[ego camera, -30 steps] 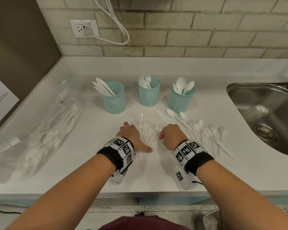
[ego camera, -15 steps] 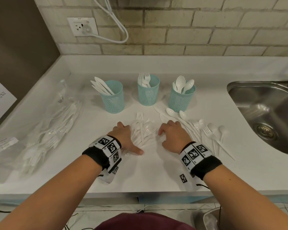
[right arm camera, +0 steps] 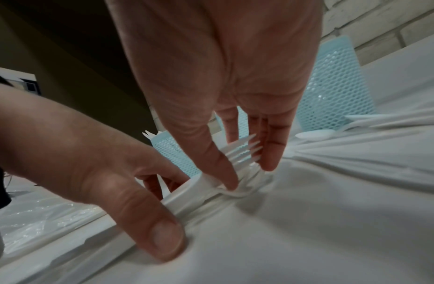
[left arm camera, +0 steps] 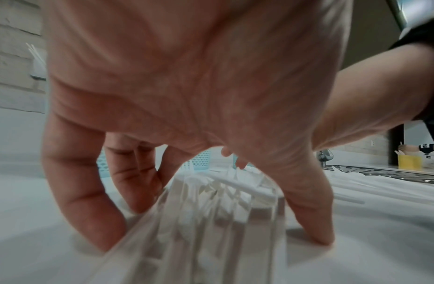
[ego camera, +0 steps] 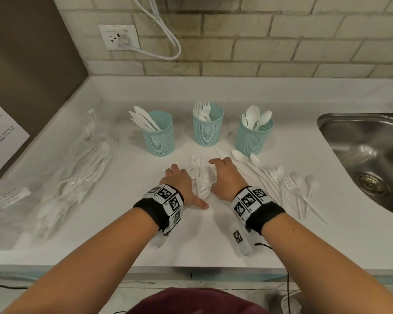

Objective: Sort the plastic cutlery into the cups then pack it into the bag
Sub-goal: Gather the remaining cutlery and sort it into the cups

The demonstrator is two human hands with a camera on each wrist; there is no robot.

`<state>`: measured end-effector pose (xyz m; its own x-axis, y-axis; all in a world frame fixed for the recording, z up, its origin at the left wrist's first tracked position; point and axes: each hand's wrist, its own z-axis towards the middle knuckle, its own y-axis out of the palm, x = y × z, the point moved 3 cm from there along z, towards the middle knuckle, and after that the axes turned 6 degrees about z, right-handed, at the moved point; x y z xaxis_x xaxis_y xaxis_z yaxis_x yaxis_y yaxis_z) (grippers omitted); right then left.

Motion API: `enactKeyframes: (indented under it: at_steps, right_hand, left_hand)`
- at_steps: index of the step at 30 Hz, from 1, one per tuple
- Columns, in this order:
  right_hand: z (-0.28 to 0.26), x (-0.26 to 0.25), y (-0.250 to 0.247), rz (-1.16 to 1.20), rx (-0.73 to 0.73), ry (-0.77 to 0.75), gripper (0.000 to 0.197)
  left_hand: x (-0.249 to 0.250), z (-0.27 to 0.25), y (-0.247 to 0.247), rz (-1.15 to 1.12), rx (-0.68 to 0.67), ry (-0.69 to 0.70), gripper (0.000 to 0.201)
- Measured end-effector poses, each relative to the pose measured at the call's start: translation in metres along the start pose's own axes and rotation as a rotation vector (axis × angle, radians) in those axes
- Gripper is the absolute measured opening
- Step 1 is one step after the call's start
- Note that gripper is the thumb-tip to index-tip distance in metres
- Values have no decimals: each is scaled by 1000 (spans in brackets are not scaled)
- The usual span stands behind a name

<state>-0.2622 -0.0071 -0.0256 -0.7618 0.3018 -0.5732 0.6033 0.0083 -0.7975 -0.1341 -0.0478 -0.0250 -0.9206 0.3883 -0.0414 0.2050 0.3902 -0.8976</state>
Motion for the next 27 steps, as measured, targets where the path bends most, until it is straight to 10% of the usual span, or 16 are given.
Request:
enactKeyframes:
  at_steps: [12,21,27]
  right_hand:
    - [25,-17,9,-143,-92,-75,52]
    - [36,-19,9,-58,-175,30,92]
    - [38,-17,13,-167,-222,44,68]
  left_hand:
    - [-17,15,-5,-156,8,29,88]
    - [-21,23,-8,-104,-1,68,68]
    - [-20,26,-4,32,59,121,62]
